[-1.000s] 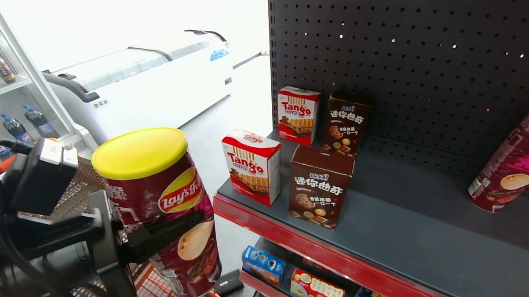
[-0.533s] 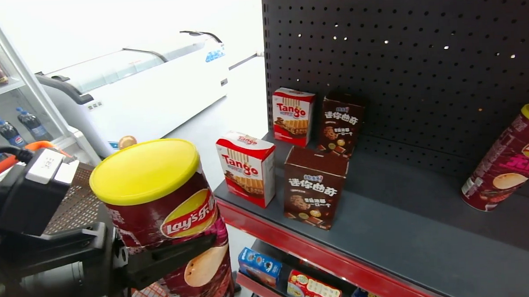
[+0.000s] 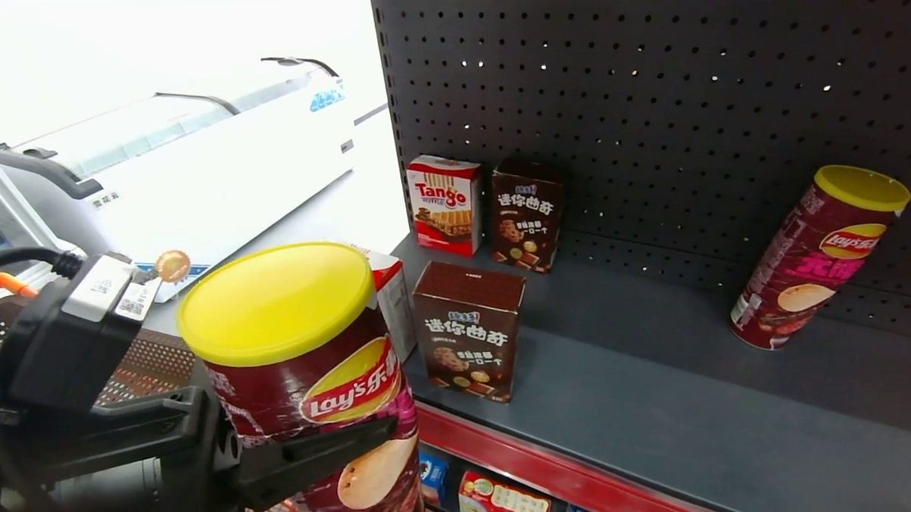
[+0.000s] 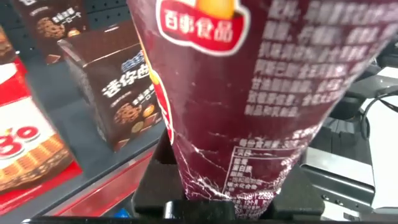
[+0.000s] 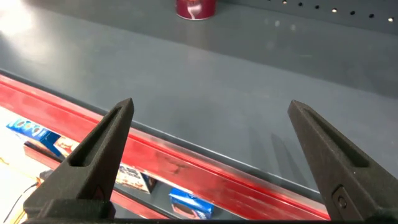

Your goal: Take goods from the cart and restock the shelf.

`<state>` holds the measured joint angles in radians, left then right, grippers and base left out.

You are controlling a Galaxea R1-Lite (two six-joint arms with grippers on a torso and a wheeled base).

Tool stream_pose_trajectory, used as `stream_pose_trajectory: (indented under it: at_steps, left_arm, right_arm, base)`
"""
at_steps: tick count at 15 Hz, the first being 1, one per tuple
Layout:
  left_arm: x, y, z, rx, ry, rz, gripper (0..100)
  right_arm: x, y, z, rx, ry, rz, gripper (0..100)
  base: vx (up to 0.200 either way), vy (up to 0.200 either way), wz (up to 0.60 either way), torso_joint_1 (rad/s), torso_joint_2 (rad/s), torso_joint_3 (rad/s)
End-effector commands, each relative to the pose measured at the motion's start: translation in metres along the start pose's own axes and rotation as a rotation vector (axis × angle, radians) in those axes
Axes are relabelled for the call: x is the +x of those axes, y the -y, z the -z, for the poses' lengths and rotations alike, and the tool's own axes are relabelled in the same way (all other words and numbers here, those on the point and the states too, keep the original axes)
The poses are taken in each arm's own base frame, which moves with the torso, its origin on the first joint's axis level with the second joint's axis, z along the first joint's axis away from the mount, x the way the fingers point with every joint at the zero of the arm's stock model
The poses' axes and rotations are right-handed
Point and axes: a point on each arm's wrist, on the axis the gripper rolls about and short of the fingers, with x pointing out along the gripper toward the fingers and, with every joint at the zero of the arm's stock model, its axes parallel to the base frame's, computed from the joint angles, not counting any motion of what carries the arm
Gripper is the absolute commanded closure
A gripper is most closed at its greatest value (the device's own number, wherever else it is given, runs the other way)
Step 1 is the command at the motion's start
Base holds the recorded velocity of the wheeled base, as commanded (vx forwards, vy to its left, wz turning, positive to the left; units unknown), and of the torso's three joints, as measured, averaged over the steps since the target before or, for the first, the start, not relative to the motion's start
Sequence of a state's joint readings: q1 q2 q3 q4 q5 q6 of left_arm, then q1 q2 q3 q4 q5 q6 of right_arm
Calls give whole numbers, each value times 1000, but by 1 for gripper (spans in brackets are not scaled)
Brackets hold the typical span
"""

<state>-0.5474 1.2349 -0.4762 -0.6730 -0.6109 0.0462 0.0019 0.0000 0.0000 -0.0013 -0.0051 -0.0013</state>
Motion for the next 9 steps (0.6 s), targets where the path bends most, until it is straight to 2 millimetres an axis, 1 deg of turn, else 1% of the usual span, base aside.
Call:
stream_pose_trajectory:
  at_steps: [1, 9]
  left_arm:
    - [1, -1, 0, -2, -2, 8, 100]
    - [1, 0, 2, -2, -5, 31, 100]
  right_arm:
    - [0, 0, 0, 0, -1, 0, 0]
    - [0, 0, 0, 0, -1, 0, 0]
  base:
    - [0, 0, 0, 0, 0, 0]
    - [0, 0, -600, 2, 1, -1]
